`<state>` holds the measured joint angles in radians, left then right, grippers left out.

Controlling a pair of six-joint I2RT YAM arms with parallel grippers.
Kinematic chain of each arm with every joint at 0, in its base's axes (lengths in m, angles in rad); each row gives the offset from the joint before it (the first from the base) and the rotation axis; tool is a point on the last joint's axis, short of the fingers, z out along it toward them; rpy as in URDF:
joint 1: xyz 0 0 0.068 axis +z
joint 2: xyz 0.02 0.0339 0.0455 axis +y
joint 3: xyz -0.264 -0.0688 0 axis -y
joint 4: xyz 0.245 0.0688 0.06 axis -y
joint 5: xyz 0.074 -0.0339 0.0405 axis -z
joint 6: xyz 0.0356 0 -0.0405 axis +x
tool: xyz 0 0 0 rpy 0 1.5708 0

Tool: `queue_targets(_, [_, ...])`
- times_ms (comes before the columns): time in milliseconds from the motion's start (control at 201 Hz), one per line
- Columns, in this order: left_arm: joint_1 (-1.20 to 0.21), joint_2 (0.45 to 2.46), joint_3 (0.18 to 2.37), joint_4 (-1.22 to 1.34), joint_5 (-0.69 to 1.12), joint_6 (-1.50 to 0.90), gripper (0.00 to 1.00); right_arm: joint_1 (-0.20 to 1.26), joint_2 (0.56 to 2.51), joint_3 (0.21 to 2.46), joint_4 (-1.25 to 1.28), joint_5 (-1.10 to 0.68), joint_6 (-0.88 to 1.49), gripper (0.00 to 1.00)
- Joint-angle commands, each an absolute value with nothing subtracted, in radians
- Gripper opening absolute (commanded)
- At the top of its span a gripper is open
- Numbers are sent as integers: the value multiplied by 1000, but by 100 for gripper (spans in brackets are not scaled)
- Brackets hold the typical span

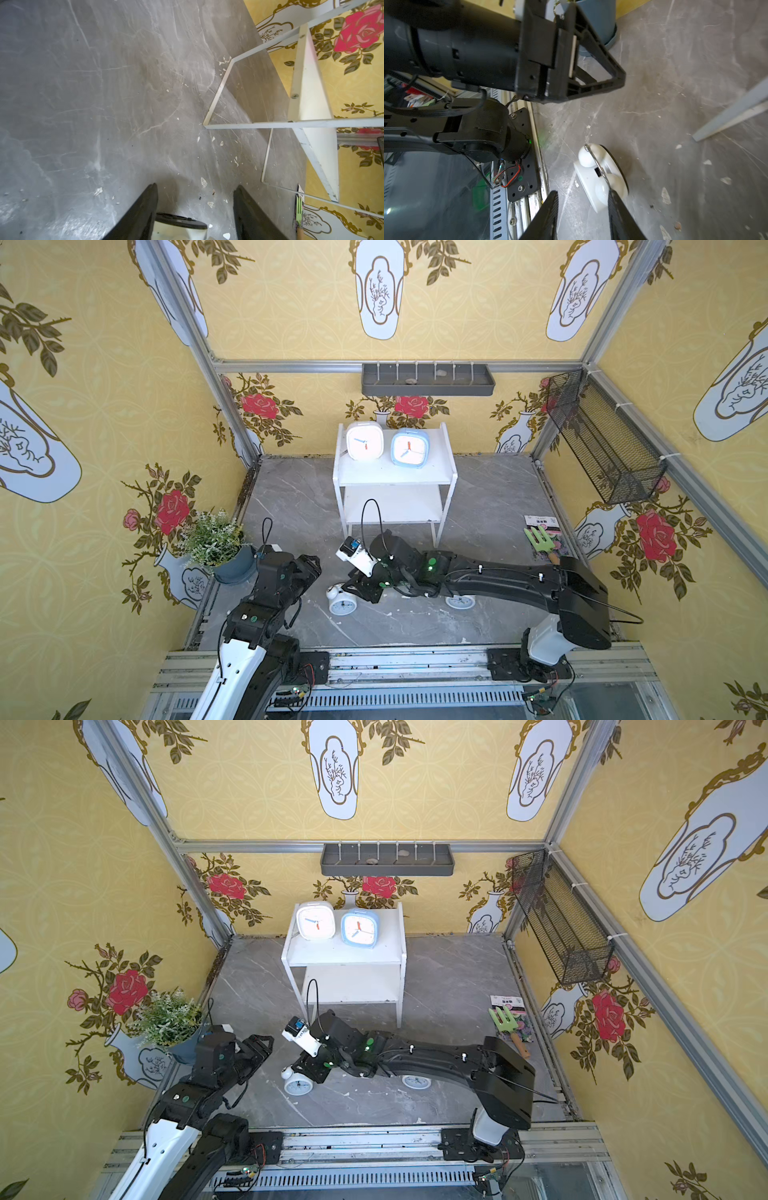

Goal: Place the alarm clocks on the shelf by style
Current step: Pick up the alarm from the center of the board.

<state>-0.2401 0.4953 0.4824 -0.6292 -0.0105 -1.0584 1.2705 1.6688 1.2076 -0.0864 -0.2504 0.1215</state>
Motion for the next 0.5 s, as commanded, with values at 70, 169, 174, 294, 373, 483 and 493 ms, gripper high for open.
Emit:
queue_targets(70, [-222,499,453,-600,62,-1081,61,1271,1752,1290,-185,-292,51,41])
queue_targets(169, [-222,493,441,-586,67,-1083,61,1273,1781,1308,-202,-258,45,41])
queue_targets(174, [-222,493,440,-586,68,-1083,61,1272,1783,1309,-202,-256,45,41])
queue_targets(294, [-222,489,439,-586,70,-1072,61,1261,1803,1319,-203,-268,51,40])
queue_targets(373, [-222,488,429,-572,76,-1069,61,1261,1822,1329,-205,-268,46,40])
queue_targets(483, [-219,489,421,-564,87,-1068,61,1261,1851,1353,-218,-263,44,39])
queue_targets(493, [-219,488,420,-562,87,-1068,61,1261,1852,1353,-219,-262,44,39])
